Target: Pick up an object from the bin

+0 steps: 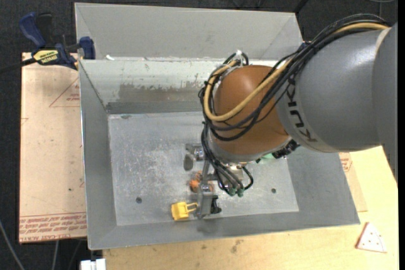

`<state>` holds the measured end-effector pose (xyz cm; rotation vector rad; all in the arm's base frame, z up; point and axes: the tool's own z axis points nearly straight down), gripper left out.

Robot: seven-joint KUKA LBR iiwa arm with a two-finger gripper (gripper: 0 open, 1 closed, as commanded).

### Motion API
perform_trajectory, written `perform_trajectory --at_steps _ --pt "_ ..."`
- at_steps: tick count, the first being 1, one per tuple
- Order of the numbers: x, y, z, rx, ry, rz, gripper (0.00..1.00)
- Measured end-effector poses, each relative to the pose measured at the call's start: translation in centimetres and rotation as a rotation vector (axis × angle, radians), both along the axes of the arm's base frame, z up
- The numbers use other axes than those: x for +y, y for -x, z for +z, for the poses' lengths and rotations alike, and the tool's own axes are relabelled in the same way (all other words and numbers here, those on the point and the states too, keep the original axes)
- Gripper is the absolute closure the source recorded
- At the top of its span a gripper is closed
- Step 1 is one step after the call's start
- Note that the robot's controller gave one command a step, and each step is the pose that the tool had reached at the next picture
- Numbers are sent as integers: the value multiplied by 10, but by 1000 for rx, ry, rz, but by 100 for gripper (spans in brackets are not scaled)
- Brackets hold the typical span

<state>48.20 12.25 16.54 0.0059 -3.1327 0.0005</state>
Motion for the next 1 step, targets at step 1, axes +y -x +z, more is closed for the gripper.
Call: perform_trajectory --at_steps 1 --pt "-1 -2 4 -8 -1 -3 0"
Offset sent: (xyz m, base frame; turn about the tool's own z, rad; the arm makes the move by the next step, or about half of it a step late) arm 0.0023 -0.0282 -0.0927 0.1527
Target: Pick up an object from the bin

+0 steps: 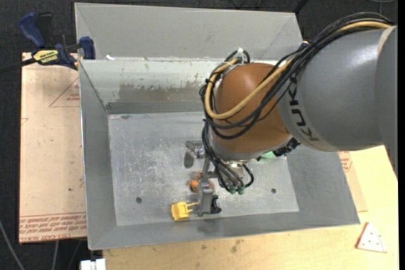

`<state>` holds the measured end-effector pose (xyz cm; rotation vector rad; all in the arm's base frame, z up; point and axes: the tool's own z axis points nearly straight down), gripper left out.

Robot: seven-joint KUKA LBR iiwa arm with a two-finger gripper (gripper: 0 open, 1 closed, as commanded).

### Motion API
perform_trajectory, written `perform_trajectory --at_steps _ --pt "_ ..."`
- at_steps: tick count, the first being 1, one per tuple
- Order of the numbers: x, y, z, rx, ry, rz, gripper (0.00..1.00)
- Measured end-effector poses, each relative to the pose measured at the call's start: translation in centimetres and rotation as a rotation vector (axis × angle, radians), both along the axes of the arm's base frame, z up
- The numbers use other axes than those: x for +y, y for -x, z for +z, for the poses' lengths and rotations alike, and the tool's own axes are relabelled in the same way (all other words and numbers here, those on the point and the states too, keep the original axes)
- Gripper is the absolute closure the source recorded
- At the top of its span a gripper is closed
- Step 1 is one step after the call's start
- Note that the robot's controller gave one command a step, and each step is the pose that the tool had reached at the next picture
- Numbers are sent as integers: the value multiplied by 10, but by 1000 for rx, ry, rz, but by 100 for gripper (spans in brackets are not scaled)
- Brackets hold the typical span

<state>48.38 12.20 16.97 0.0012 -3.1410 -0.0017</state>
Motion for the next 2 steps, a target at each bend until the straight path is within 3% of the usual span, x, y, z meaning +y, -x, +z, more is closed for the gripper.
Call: perform_trajectory --at_steps 1,2 --pt "-13 -2 -48 -5 -1 -74 0" --pt "-20 -3 -82 -5 -1 24 0"
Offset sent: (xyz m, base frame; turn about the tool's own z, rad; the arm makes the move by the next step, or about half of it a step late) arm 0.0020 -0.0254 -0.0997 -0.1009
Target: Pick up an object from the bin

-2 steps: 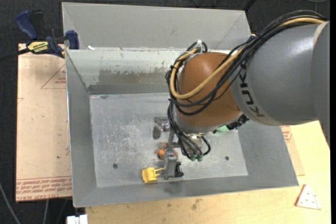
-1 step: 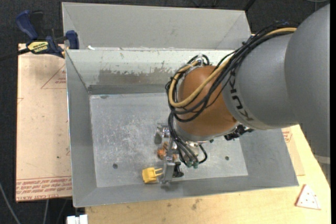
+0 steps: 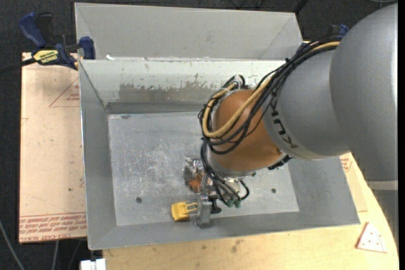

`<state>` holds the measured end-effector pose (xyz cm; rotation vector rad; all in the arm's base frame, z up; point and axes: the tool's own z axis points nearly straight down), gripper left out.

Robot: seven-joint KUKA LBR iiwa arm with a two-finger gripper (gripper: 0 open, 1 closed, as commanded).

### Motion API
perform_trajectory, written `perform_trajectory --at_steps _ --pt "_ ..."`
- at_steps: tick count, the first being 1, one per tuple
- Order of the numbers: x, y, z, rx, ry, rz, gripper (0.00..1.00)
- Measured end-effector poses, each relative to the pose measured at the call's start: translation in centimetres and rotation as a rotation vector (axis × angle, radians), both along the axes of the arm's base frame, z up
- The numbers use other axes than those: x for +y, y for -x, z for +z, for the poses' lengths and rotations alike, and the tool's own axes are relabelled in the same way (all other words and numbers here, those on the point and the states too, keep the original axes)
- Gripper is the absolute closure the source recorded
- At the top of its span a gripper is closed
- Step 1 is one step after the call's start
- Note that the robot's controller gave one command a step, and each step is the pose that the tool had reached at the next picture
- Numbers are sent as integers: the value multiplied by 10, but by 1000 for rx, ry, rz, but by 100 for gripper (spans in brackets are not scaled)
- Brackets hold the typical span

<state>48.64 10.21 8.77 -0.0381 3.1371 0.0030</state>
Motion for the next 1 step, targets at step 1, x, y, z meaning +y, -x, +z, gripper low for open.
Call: perform_trajectory --at_steps 1 --pt "-16 -7 -18 4 0 -103 100"
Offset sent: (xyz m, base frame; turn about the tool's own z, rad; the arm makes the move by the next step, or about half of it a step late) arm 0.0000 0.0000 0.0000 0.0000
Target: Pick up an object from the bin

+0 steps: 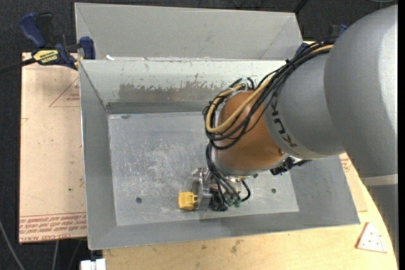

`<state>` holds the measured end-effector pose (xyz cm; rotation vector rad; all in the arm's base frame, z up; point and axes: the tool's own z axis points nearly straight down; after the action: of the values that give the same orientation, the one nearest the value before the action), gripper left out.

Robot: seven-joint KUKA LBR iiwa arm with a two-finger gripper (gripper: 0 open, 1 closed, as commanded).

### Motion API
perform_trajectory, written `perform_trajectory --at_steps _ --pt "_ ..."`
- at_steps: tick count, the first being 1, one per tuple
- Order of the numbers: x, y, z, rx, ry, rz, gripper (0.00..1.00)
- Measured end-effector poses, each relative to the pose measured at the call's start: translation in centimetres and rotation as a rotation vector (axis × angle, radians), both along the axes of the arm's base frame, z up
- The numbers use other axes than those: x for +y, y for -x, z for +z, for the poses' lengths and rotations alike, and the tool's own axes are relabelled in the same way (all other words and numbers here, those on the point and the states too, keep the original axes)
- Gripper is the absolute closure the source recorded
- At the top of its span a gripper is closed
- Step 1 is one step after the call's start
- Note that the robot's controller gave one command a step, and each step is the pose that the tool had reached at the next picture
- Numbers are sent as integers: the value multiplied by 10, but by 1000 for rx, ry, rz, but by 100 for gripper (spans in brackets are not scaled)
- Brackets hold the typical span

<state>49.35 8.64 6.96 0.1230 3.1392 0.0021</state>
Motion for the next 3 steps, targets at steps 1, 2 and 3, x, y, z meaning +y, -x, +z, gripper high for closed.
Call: perform_trajectory --at_steps 1,2,3 --pt "0 0 0 0 0 0 100" --pt "-8 -3 108 -1 0 6 100" --pt "-8 -3 108 -1 0 6 100"
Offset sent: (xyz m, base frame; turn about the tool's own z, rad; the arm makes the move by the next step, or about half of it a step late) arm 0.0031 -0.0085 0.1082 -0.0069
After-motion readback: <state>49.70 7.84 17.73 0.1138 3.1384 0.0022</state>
